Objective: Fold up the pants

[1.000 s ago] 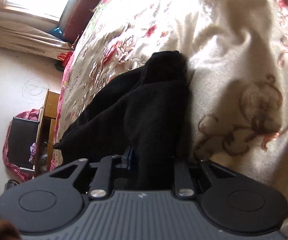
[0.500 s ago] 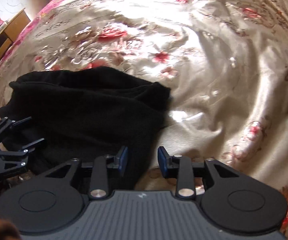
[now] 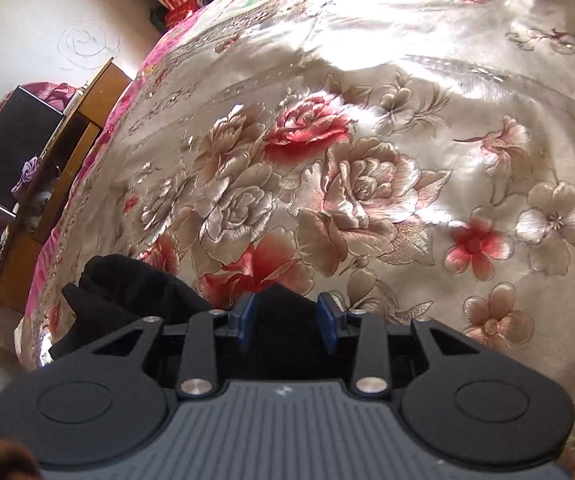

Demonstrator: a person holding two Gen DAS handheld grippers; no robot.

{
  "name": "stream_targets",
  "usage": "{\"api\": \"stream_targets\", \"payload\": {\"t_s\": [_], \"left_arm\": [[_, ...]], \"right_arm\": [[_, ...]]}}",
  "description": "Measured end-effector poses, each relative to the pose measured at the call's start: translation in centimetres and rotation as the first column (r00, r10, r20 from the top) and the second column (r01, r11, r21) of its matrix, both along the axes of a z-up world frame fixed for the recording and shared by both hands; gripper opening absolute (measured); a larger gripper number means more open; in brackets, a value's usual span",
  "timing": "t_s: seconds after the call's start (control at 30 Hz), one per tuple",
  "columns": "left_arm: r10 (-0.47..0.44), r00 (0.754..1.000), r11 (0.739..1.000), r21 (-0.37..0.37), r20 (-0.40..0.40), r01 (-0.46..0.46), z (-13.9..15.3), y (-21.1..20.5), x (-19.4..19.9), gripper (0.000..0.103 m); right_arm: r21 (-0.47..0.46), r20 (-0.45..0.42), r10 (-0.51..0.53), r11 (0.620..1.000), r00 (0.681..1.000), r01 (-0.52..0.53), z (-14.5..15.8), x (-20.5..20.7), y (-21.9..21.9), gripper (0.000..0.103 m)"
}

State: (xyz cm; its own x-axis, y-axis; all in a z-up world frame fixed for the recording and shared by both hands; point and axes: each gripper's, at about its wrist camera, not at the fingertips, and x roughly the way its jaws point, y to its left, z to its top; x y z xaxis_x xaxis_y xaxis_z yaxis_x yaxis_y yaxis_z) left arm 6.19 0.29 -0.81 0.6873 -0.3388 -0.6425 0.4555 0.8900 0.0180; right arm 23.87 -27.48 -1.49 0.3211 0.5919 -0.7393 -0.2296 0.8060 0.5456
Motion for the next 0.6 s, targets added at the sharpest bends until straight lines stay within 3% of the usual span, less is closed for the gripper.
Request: {"api": "stream_targets", "payload": {"t_s": [0.07,0.2,0.37,0.5,0.53,0.6], "left_arm": [[-0.006,1.000,1.000,0.004,0.009,0.006,-0.1,-0.3,0.2,0.085],[-0.009,1.000,1.000,0.010,0.016,0.009,-0.1,-0.4,0.3,0.085],[-0.007,1.000,1.000,0.018,0.018,0.006,-0.1,-0.7,0.5,0.086],[0.011,1.000,1.000,0.009,0.030,-0.011,0.4,-0.6,0.5,0.086],[0.017,1.000,1.000,0.005,0.025,-0.017,0.4,-0.6,0.6,0.086],[0.028,1.000,1.000,0.004,0.013,-0.028,0.3,-0.6,1.0,0.086]], "right_arm": [[0.019,-0.021,0.057,0.998,0.998,-0.057,-0.1,0.3,0.5,0.035],[0.195,0.015,0.152,0.969,0.988,-0.152,1.1,0.2,0.7,0.021],[0.142,0.039,0.020,0.990,0.999,-0.025,0.7,1.0,1.8,0.025],[0.310,0.091,0.052,0.947,0.994,-0.078,1.7,-1.0,2.0,0.025],[0.313,0.082,0.059,0.946,0.995,-0.082,1.5,-1.6,2.3,0.025],[0.215,0.043,0.034,0.976,0.999,-0.042,0.3,-1.9,2.7,0.025]]}}
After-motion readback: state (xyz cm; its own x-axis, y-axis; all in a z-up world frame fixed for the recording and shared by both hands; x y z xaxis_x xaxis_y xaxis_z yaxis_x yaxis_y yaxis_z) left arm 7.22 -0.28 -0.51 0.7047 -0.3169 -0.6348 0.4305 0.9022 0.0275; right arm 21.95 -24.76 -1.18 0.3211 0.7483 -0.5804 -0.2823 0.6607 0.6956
